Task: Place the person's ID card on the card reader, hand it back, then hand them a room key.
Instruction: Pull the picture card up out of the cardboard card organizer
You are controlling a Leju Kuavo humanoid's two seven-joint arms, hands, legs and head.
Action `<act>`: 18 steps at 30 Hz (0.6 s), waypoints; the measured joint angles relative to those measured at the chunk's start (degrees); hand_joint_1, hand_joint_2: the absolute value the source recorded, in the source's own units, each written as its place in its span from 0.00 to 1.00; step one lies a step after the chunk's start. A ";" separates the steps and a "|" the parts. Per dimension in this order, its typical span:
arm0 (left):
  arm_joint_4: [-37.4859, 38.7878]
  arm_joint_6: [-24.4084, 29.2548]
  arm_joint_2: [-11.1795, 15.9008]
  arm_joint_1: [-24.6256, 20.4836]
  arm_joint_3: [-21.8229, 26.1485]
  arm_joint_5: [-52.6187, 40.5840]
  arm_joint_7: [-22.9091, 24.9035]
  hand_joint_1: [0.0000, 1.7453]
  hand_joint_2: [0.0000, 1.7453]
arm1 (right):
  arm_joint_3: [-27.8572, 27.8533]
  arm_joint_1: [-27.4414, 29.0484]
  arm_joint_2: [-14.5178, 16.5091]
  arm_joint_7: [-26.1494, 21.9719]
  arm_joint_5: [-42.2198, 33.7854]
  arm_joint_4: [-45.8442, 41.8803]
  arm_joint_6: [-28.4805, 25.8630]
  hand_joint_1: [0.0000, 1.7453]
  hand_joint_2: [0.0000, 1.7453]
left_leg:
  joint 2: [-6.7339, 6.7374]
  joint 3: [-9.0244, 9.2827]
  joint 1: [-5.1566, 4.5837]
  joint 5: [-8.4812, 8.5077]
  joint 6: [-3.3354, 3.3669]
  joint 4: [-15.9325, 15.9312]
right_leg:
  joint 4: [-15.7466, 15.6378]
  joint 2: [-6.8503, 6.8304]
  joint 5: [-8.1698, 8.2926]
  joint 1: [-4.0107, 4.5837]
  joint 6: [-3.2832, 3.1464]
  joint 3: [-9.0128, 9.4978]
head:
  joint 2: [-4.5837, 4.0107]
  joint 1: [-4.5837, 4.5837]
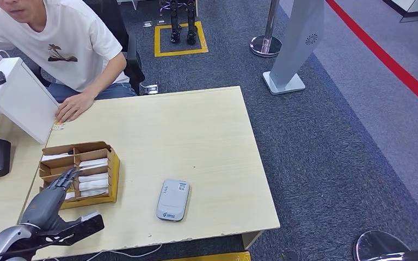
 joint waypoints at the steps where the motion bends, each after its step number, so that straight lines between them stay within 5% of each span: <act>1: 0.01 0.00 0.01 0.00 -0.13 -0.03 -0.06 0.00 1.00 | 0.00 0.00 0.00 0.00 0.01 0.00 0.01 0.00 0.00 | 0.00 0.00 0.00 0.00 0.00 0.00 | 0.00 0.00 0.00 0.00 0.00 0.00 | 0.00 0.00; 17: -0.01 0.00 2.09 -0.62 -0.75 -0.11 -0.85 0.00 1.00 | 0.00 0.14 0.00 0.06 0.04 0.00 0.02 0.00 0.00 | 0.00 0.00 0.00 0.00 0.00 0.00 | 0.00 0.00 0.00 0.00 0.00 0.00 | 0.00 -0.01; 18: -0.01 0.00 2.13 -0.62 -0.77 -0.10 -0.85 0.13 1.00 | 0.00 0.16 0.00 0.07 0.04 0.00 0.02 0.00 0.00 | 0.00 -0.01 0.00 0.00 0.00 0.00 | 0.00 0.00 0.00 0.00 0.00 0.00 | 0.00 -0.01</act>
